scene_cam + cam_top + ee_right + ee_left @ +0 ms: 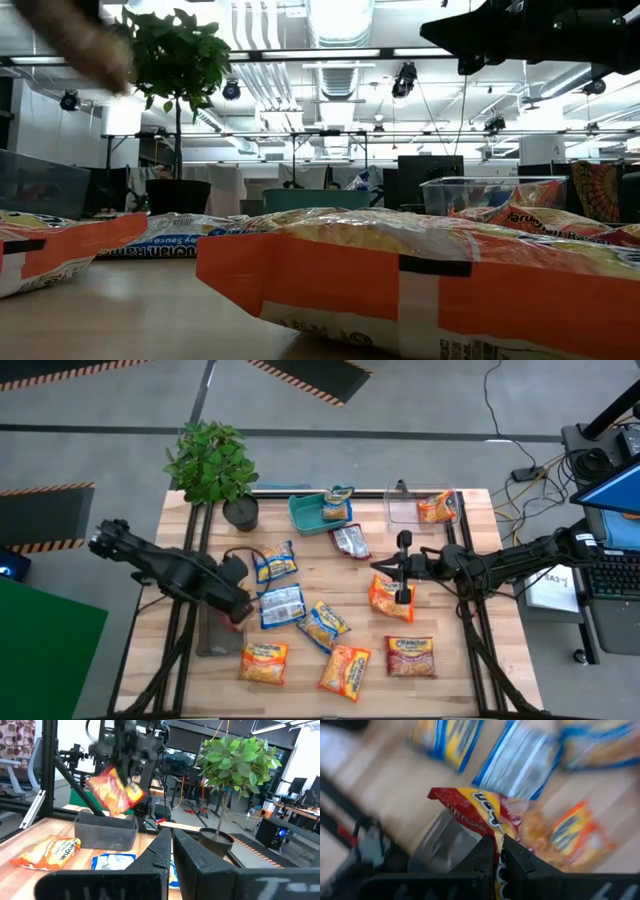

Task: Sort Maruchan noodles
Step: Put the middle red noodle pack into the black bin

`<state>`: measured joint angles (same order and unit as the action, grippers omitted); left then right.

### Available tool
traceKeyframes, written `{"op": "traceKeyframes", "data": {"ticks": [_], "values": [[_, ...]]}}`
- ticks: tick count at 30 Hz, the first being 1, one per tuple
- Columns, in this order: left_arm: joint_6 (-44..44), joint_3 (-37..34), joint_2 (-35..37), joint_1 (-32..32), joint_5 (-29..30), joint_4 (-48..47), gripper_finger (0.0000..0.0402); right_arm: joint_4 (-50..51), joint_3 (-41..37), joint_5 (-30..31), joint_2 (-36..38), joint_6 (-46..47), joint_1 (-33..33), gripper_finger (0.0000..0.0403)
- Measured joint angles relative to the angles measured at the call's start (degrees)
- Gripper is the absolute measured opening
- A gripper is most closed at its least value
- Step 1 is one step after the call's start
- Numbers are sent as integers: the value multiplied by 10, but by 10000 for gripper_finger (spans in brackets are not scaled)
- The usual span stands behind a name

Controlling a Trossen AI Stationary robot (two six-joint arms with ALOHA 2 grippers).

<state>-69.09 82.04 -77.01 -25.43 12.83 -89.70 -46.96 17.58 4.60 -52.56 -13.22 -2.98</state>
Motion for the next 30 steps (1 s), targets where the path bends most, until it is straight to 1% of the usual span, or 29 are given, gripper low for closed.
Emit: {"op": "traceKeyframes", "data": {"ticks": [3, 6, 8, 12, 16, 19, 25, 30], "values": [[-28, -62, 4, 0, -50, -4, 2, 5, 0, 0, 0, 2, 1, 9], [-53, -127, 3, 0, -114, -3, 2, 8, 0, 0, 0, 3, 3, 9], [-74, -163, 5, 0, -136, -4, 3, 10, 0, 0, 0, 3, 3, 9], [-112, -213, 4, 1, -135, 30, 5, 10, 0, 0, 0, 2, 4, 9], [-169, -237, -1, 2, -129, 77, 6, 8, 0, 0, 0, 2, 8, 9], [-195, -247, -12, 2, -109, 105, 7, 7, 0, 0, -1, 2, 10, 9], [-203, -244, -54, 4, -80, 142, 8, 6, 0, 0, -1, 2, 9, 9], [-181, -225, -101, 4, -79, 146, 24, 4, 0, 0, -1, 2, 9, 9]]}}
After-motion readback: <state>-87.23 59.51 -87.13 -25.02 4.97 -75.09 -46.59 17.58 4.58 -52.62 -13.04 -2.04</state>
